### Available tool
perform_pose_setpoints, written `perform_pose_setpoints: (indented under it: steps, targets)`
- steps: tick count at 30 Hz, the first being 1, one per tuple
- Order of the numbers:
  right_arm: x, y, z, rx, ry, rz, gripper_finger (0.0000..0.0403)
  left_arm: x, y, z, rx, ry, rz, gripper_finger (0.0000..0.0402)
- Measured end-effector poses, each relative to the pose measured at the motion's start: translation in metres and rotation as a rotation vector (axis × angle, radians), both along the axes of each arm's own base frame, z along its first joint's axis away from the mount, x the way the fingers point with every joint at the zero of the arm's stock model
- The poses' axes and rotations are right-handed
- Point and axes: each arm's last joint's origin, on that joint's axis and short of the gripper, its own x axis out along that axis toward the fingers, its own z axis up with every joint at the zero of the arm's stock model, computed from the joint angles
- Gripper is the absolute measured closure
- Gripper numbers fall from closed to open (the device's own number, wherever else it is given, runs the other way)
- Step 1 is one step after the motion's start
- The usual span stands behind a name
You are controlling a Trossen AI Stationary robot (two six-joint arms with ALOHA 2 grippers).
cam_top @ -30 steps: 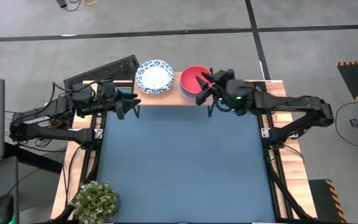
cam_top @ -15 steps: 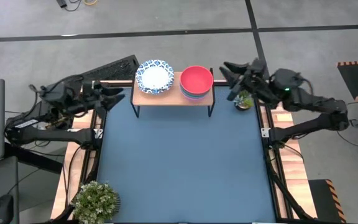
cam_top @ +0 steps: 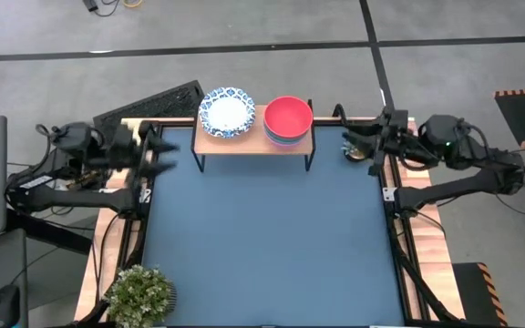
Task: Place and stack bowls onto a shelf
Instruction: Return to Home Position
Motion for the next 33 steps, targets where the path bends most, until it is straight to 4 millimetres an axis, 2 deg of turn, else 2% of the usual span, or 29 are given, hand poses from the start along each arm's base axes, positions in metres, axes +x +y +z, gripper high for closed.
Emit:
perform_pose_setpoints:
  steps: [3, 8, 13, 18, 21, 24, 28, 33]
  targets:
    - [-0.012, 0.001, -0.015, 0.006, -0.099, 0.043, 0.0243, -0.008, -0.005, -0.001, 0.074, -0.001, -0.110, 0.0188]
    - [-0.027, 0.004, -0.049, 0.014, -0.217, 0.112, 0.0243, -0.026, -0.008, -0.026, 0.060, -0.037, -0.108, 0.0188]
    - [-0.031, 0.005, -0.091, 0.029, -0.287, 0.148, 0.0243, -0.046, -0.011, -0.062, -0.013, -0.238, -0.131, 0.0188]
    - [-0.034, 0.006, -0.131, 0.050, -0.314, 0.171, 0.0243, -0.057, -0.013, -0.108, -0.113, -0.272, -0.149, 0.0188]
    - [-0.039, 0.007, -0.151, 0.044, -0.357, 0.200, 0.0243, -0.049, -0.014, -0.119, -0.133, -0.220, -0.226, 0.0188]
    - [-0.043, 0.006, -0.172, 0.050, -0.381, 0.201, 0.0243, -0.042, -0.014, -0.122, -0.110, -0.188, -0.278, 0.0188]
    - [-0.045, 0.008, -0.202, 0.043, -0.371, 0.224, 0.0243, -0.035, -0.013, -0.143, -0.106, -0.143, -0.268, 0.0188]
    - [-0.038, 0.011, -0.237, 0.070, -0.341, 0.264, 0.0243, -0.019, -0.010, -0.173, -0.151, -0.075, -0.243, 0.0188]
